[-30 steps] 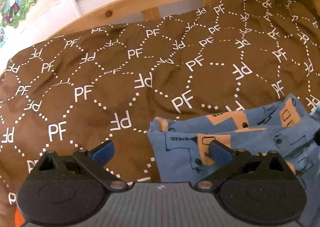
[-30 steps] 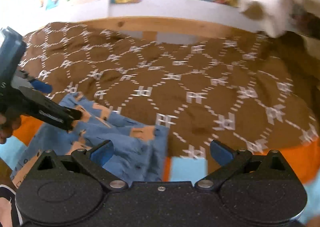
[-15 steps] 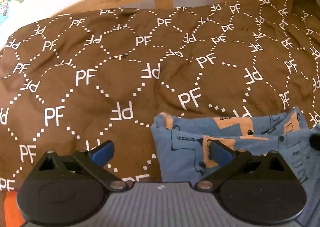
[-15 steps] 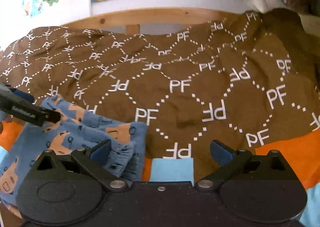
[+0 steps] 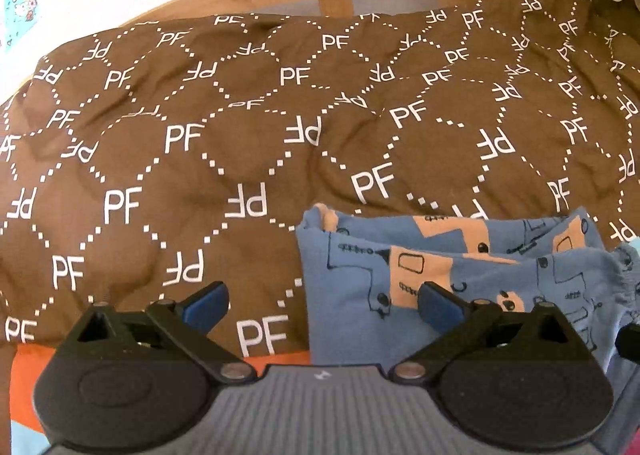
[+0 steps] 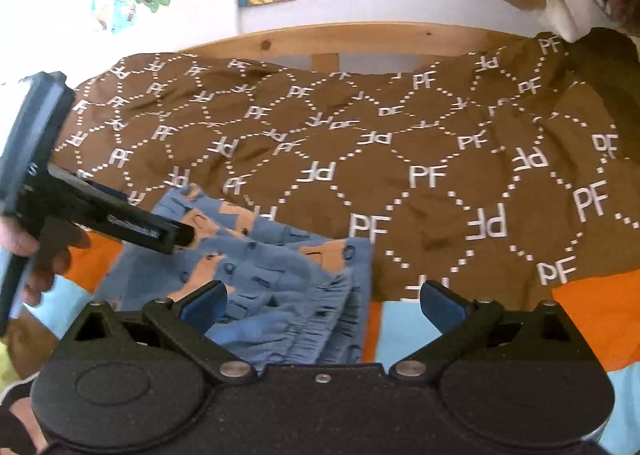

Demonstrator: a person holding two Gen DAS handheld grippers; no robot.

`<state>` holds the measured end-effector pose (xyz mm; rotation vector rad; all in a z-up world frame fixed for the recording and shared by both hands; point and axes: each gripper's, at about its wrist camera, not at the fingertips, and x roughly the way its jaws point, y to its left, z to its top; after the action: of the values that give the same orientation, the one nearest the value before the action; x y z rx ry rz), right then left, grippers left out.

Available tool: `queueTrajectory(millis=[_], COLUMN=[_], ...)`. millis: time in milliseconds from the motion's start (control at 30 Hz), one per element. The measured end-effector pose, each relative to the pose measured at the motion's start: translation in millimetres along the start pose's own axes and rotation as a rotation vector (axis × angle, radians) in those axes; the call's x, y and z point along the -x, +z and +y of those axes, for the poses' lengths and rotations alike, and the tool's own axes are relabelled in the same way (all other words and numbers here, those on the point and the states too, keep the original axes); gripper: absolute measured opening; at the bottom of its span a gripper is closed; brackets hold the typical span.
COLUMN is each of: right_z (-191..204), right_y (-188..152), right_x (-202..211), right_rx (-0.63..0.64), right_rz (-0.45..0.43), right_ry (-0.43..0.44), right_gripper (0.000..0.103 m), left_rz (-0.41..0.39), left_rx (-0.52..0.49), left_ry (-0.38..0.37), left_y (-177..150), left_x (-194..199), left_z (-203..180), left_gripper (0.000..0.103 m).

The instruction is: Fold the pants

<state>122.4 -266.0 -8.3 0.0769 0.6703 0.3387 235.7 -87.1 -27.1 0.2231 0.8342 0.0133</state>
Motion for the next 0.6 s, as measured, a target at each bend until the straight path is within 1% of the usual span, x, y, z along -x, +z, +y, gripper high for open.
queueTrajectory(millis=[133,233,300,400,500,600], right_z=[5,8,11,18,21,14], right_y=[-3,-6,-6,-6,-9,-11], right_x=[-7,-11,-13,-13,-13,-12], right_rx=[0.03,0.051,0.082,0.178,0.268,0.263], right_rz=[0.054,0.09,0.126,0.166,0.21,0.24], right_ry=[0.01,0.024,0.042,0.063,0.078,0.107], right_gripper=[0.102,0.102,0.102,0.102,0.102,0.102], left_rz=[0.003,-0.019,-0.032,-0.03,0.023,0.04], left_rx=[0.076,0.125,0.121,0.102,0.098,0.12], left_ry=[-0.031,-0.072,-0.103,-0.127,-0.15,-0.155], left_y=[-11,-28,-42,-60,-74,-87], left_x=[14,33,47,59,58,55], left_z=[11,21,24,24,25,28], left_gripper=[0.103,0.103,0.103,0.103,0.103,0.103])
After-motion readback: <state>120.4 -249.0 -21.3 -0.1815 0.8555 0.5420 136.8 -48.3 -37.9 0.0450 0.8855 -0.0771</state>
